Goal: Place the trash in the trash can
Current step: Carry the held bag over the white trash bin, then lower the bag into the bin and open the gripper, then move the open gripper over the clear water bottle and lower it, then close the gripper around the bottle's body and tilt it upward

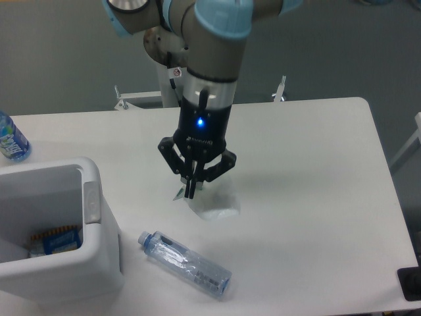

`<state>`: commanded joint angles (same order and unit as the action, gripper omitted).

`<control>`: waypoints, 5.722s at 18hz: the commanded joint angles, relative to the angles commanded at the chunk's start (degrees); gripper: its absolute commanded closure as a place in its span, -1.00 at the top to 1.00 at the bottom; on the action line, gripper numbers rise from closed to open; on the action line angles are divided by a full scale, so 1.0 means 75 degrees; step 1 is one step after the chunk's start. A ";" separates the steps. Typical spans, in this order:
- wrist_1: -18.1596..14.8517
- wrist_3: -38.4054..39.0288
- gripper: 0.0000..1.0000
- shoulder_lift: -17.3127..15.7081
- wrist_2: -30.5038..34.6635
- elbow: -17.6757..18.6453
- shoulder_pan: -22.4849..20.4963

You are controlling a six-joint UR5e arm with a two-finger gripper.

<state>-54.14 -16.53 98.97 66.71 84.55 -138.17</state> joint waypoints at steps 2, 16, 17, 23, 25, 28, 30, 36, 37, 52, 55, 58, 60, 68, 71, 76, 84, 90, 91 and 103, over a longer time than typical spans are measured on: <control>0.0000 0.0421 -1.00 -0.0140 -0.0035 0.0000 0.0187; 0.0305 0.1946 -1.00 0.0479 -0.0035 -0.0796 0.1910; 0.0305 0.1935 -1.00 0.0596 -0.0047 -0.0832 0.2062; 0.0305 0.2251 -0.91 0.1054 -0.0024 -0.0902 0.2731; 0.0305 0.2263 -0.91 0.1101 -0.0024 -0.0949 0.2813; 0.0305 0.2263 -0.90 0.1148 -0.0024 -0.0914 0.2907; 0.0316 0.2216 -0.53 0.1218 -0.0024 -0.0937 0.2954; 0.0481 0.1970 0.85 0.1231 0.0000 -0.0973 0.2942; 0.0481 0.1993 0.97 0.1219 0.0000 -0.0961 0.2919; 0.0398 0.3923 1.00 0.1651 0.1648 -0.0832 0.0845; 0.0387 0.4255 1.00 0.2188 0.1921 -0.0855 0.0448; 0.0375 0.4255 1.00 0.2588 0.2096 -0.0820 0.0165; 0.0375 0.4255 1.00 0.2870 0.2307 -0.0820 0.0141; 0.0375 0.4630 1.00 0.3761 0.2508 -0.0832 0.0223; 0.0375 0.4758 1.00 0.3949 0.2648 -0.0879 0.0364; 0.0294 0.4747 1.00 0.4265 0.2625 -0.1078 0.0399; 0.0258 0.4759 1.00 0.4605 0.2742 -0.1230 0.0469; 0.0270 0.4817 1.00 0.4664 0.2859 -0.1242 0.0587; 0.0270 0.4829 1.00 0.4675 0.2859 -0.1231 0.0587; 0.0270 0.4876 0.69 0.4792 0.3035 -0.1230 0.0762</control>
<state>-52.12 20.04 134.91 89.47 75.32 -132.45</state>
